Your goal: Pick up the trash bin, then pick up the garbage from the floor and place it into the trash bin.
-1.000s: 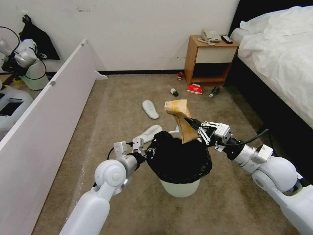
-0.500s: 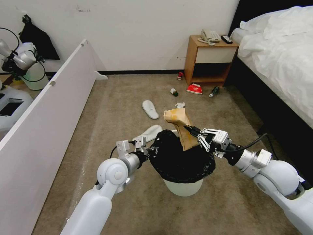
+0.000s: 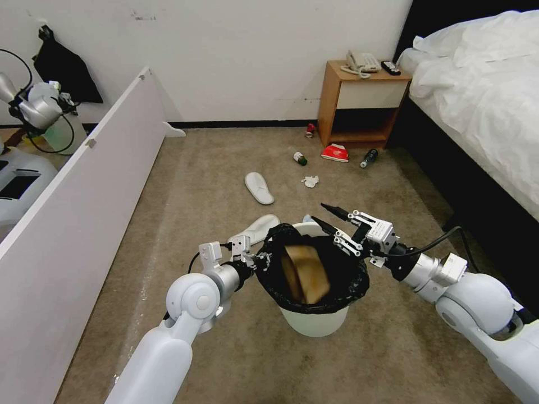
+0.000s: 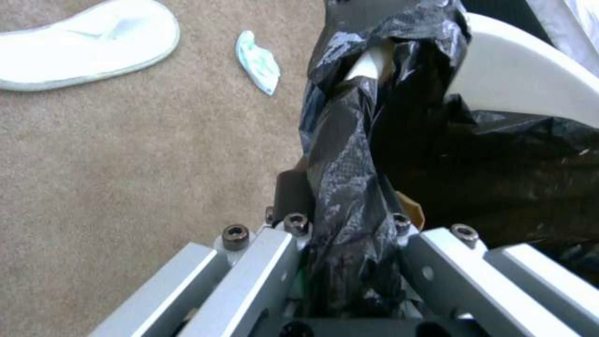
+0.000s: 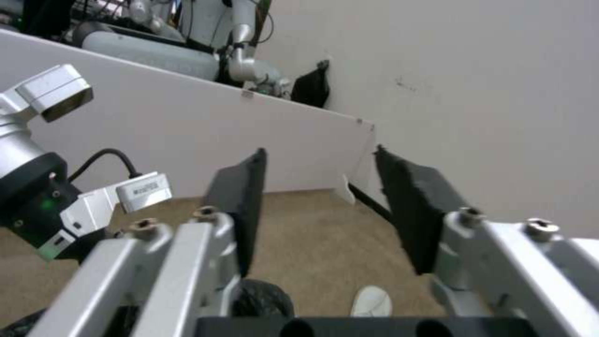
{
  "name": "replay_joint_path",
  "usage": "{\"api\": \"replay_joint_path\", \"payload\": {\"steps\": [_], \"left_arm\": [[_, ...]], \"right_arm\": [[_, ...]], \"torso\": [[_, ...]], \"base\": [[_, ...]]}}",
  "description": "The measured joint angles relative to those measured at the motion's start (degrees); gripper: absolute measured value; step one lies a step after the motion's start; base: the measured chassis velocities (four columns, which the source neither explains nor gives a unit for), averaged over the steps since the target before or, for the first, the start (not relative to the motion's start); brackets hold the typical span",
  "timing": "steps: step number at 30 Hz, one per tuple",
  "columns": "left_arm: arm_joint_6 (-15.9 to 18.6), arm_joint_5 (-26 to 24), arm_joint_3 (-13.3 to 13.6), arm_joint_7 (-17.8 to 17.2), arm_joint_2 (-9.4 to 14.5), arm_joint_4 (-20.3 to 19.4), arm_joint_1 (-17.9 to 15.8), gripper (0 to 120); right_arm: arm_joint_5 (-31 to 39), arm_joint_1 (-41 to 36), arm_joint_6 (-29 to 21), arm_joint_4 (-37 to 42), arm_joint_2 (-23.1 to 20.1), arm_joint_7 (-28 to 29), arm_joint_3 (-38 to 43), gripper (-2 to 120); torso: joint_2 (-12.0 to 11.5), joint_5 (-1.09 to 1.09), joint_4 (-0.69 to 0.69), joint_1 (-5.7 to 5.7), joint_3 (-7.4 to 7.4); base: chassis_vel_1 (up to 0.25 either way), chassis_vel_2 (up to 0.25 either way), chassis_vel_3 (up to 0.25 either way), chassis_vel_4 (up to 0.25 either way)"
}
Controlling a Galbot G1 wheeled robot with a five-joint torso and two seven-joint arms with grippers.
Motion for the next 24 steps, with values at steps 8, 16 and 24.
{"api": "replay_joint_path", "payload": {"steps": [8,16,24], "left_arm": [[0.03,0.13,-0.44,-0.10,-0.02,-0.06,-0.04,5],[0.35,-1.03,-2.03,-2.33,-0.17,-1.27,0.13,5],[0.55,-4.42,-6.37,-7.01,0.18,-3.44,0.88,5]], "right_arm": [[0.01,0.20,-0.02,0.03,-0.08,0.77,-0.53,83],[1.23,1.66,-0.40,1.25,0.44,2.19,1.67,100],[2.36,3.49,-4.67,3.10,1.97,7.17,6.52,100]], "torso": [[0.00,0.00,0.00,0.00,0.00],[0.00,0.00,0.01,0.00,0.00],[0.00,-0.01,0.00,0.00,0.00]], "base": [[0.000,0.000,0.000,0.000],[0.000,0.000,0.000,0.000],[0.000,0.000,0.000,0.000]]}}
